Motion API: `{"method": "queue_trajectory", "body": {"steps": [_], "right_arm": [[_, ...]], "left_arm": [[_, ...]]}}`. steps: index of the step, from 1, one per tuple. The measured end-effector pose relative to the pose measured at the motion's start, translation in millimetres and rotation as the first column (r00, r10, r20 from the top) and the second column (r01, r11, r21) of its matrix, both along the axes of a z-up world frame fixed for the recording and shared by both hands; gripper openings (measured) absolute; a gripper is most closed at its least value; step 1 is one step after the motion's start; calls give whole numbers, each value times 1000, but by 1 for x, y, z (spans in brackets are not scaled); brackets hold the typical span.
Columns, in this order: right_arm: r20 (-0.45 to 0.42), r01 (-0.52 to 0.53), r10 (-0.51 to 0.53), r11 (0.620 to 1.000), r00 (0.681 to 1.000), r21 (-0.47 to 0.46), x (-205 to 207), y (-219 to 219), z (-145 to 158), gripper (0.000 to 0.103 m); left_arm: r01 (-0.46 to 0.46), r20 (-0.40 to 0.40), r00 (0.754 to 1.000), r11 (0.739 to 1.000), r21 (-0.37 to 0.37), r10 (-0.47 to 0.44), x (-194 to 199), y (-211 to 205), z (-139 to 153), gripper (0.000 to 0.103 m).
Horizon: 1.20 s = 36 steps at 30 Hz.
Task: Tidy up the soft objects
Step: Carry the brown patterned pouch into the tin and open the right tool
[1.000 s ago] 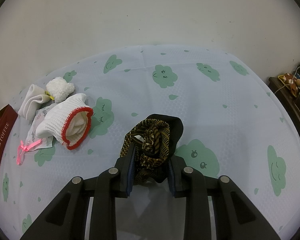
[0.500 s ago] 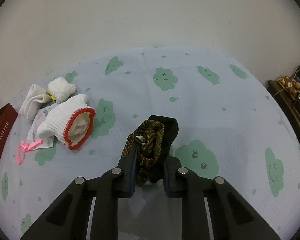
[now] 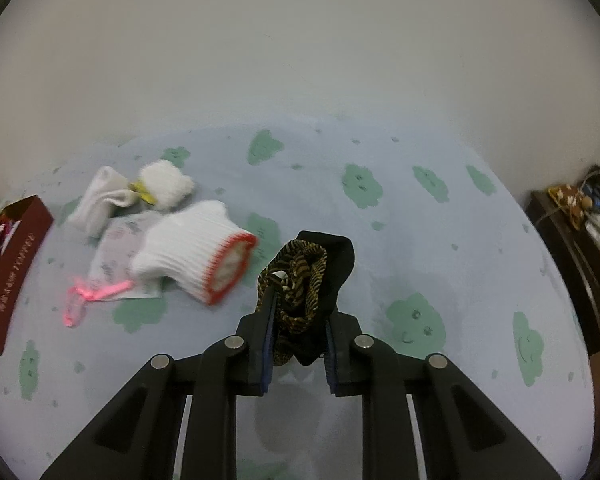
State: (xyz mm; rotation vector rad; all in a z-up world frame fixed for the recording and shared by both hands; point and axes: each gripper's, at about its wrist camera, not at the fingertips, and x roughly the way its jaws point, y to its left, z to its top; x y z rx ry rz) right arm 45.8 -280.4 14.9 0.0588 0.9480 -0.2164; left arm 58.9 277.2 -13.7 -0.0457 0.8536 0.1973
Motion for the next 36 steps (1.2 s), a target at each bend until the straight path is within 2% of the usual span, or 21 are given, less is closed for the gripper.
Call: {"method": "queue_trajectory", "body": {"steps": [6, 13, 17, 20, 25, 30, 36], "right_arm": [[14, -93, 93, 996, 996, -4, 5, 46, 20, 18], [28, -229, 228, 973, 973, 18, 16, 115, 35, 18], [37, -323, 321, 946, 946, 38, 23, 162, 41, 18], [40, -385, 383, 921, 923, 58, 27, 193, 42, 18], [40, -487, 485, 870, 874, 83, 33, 247, 42, 18], [46, -548, 546, 829, 836, 110, 44, 290, 41, 18], [50, -576, 576, 804, 816, 146, 73, 328, 36, 18]], "left_arm": [[-49, 17, 999, 999, -4, 49, -4, 12, -1, 39], [-101, 53, 993, 993, -57, 104, -11, 27, 6, 39], [-128, 61, 989, 990, -52, 131, -13, 34, 7, 39], [-133, 48, 989, 988, -80, 137, -11, 38, 5, 39], [-144, 49, 988, 986, -88, 149, -11, 42, 4, 39], [-150, 42, 987, 983, -108, 155, -10, 45, 3, 39], [-163, 30, 985, 979, -126, 168, -9, 50, 0, 39]]}}
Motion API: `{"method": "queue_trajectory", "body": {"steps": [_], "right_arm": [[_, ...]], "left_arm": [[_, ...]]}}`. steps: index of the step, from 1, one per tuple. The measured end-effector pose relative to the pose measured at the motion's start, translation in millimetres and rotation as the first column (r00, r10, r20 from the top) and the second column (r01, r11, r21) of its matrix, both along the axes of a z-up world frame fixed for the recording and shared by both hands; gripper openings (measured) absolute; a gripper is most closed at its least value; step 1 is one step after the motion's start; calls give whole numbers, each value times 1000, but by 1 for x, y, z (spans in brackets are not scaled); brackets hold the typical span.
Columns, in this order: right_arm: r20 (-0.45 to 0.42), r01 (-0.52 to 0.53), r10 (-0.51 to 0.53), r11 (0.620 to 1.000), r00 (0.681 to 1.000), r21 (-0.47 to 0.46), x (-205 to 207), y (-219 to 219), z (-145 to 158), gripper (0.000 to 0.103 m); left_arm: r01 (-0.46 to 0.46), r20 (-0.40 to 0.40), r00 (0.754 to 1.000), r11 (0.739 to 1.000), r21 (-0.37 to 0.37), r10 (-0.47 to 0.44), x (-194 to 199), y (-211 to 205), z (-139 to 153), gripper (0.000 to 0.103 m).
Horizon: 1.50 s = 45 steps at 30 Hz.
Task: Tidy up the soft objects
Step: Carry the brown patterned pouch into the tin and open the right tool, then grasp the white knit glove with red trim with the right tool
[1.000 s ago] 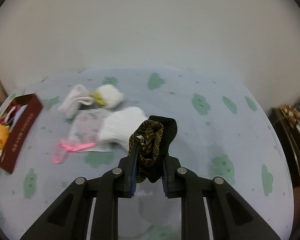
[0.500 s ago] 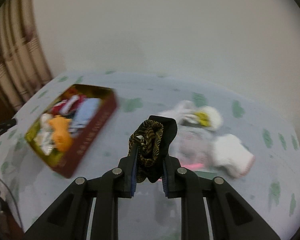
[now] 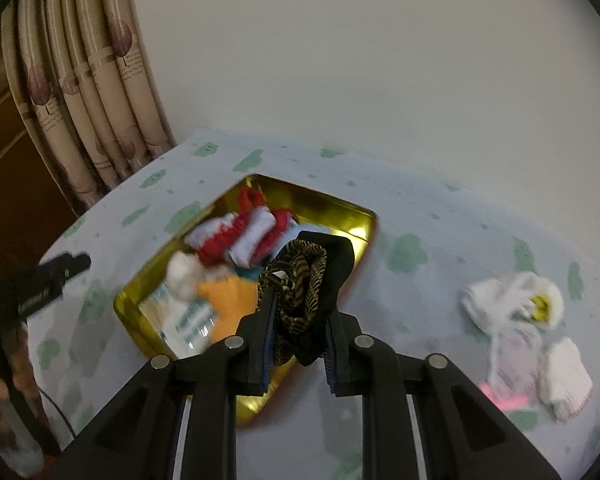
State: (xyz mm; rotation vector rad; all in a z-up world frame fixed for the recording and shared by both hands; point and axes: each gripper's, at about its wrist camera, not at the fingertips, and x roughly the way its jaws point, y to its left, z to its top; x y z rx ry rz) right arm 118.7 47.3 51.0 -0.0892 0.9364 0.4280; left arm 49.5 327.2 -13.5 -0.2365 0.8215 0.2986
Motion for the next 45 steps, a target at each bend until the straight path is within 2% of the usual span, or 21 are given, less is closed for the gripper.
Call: {"method": "queue_trajectory", "body": {"steps": [12, 18, 23, 24, 25, 27, 28, 33, 45], "right_arm": [[-90, 6, -7, 1000, 996, -7, 66, 41, -34, 18], [-108, -1, 0, 1000, 994, -10, 72, 53, -46, 19], [-126, -13, 11, 1000, 992, -15, 73, 58, -56, 24], [-127, -14, 11, 1000, 992, -19, 73, 59, -56, 31], [-121, -9, 5, 1000, 993, -28, 72, 59, -56, 42], [-105, 2, -8, 999, 994, -49, 71, 59, -55, 58], [-96, 2, -7, 999, 995, -53, 70, 58, -54, 61], [-95, -16, 10, 998, 995, -68, 63, 58, -48, 69], [-99, -43, 38, 997, 994, -56, 28, 40, -29, 70]], "left_arm": [[-23, -15, 1000, 999, -22, 22, 2, 7, -5, 39], [-31, -20, 999, 999, -29, 30, 3, 9, -6, 39], [-26, -21, 999, 999, -39, 25, 3, 10, -7, 39], [-24, -21, 1000, 999, -39, 23, 4, 9, -7, 39], [-21, -23, 1000, 999, -36, 20, 4, 8, -7, 39], [-22, -24, 999, 999, -34, 21, 4, 8, -8, 39], [-22, -23, 999, 999, -34, 21, 3, 8, -8, 39], [-26, -23, 999, 999, -39, 25, 4, 8, -9, 39], [-5, -24, 1000, 1000, -10, 5, 5, 0, -9, 39]]}}
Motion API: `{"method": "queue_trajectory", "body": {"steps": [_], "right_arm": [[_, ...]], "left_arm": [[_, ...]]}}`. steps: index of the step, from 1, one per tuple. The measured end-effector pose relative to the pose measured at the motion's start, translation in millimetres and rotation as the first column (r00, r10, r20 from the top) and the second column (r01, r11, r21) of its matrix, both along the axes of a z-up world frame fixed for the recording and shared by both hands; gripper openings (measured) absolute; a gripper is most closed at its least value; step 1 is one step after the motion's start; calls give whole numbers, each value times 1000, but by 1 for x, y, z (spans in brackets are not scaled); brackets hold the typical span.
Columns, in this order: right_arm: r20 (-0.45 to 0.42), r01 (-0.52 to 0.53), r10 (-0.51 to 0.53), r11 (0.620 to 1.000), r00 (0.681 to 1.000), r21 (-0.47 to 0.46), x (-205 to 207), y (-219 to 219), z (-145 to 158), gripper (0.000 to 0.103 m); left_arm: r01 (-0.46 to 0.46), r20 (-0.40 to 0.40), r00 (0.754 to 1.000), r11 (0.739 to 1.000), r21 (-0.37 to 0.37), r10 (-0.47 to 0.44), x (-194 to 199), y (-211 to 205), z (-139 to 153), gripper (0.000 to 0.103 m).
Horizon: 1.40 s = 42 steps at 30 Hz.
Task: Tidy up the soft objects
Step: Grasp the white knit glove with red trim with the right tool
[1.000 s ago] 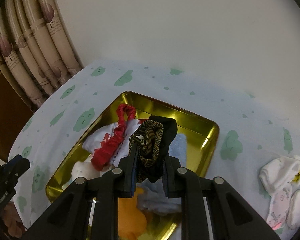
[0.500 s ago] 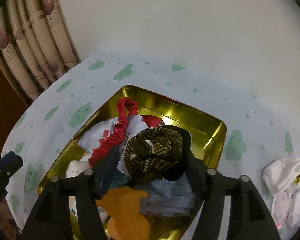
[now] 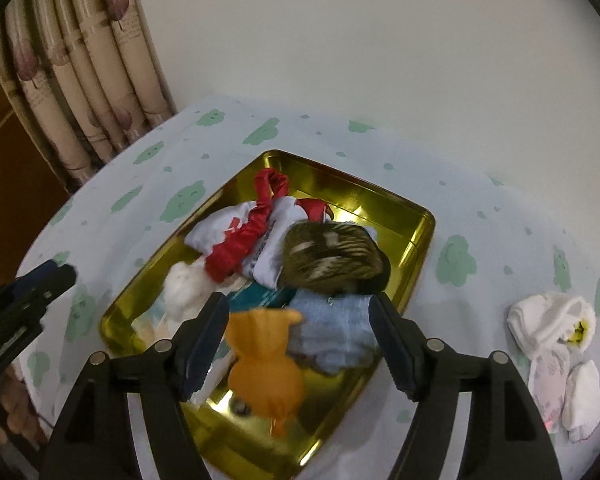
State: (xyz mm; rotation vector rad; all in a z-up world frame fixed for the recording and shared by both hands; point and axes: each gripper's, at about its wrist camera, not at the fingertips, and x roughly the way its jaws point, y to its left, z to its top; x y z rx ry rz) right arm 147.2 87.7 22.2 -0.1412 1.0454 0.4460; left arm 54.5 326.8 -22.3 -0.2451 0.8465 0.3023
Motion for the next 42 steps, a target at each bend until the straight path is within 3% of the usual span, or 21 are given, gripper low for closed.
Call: {"method": "queue_trajectory", "body": {"steps": [10, 16, 20, 25, 32, 42], "right_arm": [[73, 22, -24, 999, 997, 40, -37, -36, 31, 77], [112, 119, -118, 993, 987, 5, -47, -92, 35, 77], [105, 236, -232, 972, 967, -21, -44, -150, 28, 78], [107, 393, -384, 917, 917, -74, -42, -233, 18, 82], [82, 508, -502, 856, 861, -94, -36, -307, -8, 90], [70, 475, -470, 875, 880, -98, -5, -317, -41, 93]], "left_arm": [[-5, 2, 1000, 1000, 8, 5, -1, -3, 1, 39], [-3, 3, 1000, 1000, 21, 3, -2, -4, 2, 39], [-3, 0, 1000, 1000, 29, 3, -3, -5, 3, 39], [-6, 1, 1000, 999, 37, 6, -4, -6, 3, 39], [16, -1, 1000, 999, 50, -16, -2, -11, 1, 39], [52, 2, 999, 989, 136, -53, 1, -24, 0, 39]]}}
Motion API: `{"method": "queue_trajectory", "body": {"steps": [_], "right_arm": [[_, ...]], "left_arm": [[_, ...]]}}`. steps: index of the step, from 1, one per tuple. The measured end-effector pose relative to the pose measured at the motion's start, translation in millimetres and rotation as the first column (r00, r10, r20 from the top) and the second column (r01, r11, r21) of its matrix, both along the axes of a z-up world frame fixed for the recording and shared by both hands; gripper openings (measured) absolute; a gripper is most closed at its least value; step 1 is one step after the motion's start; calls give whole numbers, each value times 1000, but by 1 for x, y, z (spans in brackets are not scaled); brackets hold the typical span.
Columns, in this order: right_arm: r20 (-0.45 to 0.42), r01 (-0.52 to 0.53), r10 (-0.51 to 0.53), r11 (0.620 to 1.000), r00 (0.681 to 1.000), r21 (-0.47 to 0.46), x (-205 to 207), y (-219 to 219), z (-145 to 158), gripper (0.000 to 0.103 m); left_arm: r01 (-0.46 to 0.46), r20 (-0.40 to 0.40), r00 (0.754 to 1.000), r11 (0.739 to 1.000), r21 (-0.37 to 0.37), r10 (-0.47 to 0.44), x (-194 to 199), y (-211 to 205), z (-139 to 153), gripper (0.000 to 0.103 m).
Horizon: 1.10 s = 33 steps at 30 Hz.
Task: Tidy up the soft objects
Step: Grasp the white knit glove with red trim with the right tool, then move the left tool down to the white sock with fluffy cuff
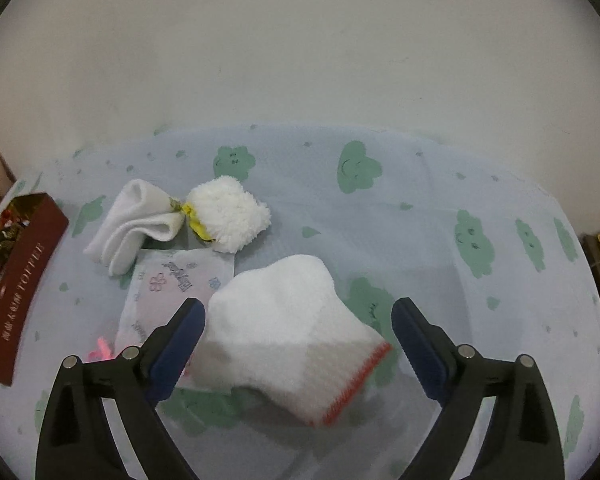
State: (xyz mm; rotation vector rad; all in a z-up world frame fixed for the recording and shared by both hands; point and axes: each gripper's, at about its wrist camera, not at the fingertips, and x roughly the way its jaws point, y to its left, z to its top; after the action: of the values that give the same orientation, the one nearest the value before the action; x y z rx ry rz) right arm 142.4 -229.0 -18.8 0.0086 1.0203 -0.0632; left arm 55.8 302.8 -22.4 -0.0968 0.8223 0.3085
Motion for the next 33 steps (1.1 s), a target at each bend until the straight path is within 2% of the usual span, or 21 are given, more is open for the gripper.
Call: {"method": "queue_trajectory", "body": {"steps": [5, 6, 7, 10, 16, 19, 25, 29, 33], "right_arm": [[-10, 4, -4, 999, 1000, 45, 0, -8, -17, 92], [-3, 9, -9, 998, 1000, 59, -3, -10, -18, 89], [5, 14, -14, 997, 1000, 75, -7, -14, -19, 77], [13, 11, -13, 992, 1000, 123, -14, -20, -19, 61], [44, -1, -4, 994, 999, 107, -25, -20, -13, 44], [54, -10, 6, 998, 999, 67, -31, -18, -9, 42], [61, -10, 7, 999, 998, 50, -43, -18, -6, 36], [68, -5, 4, 1000, 998, 23, -54, -18, -2, 30], [75, -11, 11, 1000, 997, 3, -65, -18, -1, 29]], "left_arm": [[-1, -9, 1000, 1000, 10, 1, 3, -2, -2, 39], [-6, -9, 1000, 1000, 17, 6, 3, -3, -2, 39], [-12, -8, 1000, 1000, 21, 12, 2, -3, -2, 39], [3, -17, 1000, 1000, 5, -3, 3, -9, -1, 39], [115, -19, 993, 993, 39, -114, 1, -54, 7, 39], [182, -22, 983, 983, 32, -181, 3, -78, 9, 39], [305, -35, 952, 952, 35, -304, 13, -130, 13, 39], [360, -27, 933, 931, 60, -359, 18, -160, 17, 39], [418, -43, 908, 908, 33, -416, 23, -183, 14, 39]]}}
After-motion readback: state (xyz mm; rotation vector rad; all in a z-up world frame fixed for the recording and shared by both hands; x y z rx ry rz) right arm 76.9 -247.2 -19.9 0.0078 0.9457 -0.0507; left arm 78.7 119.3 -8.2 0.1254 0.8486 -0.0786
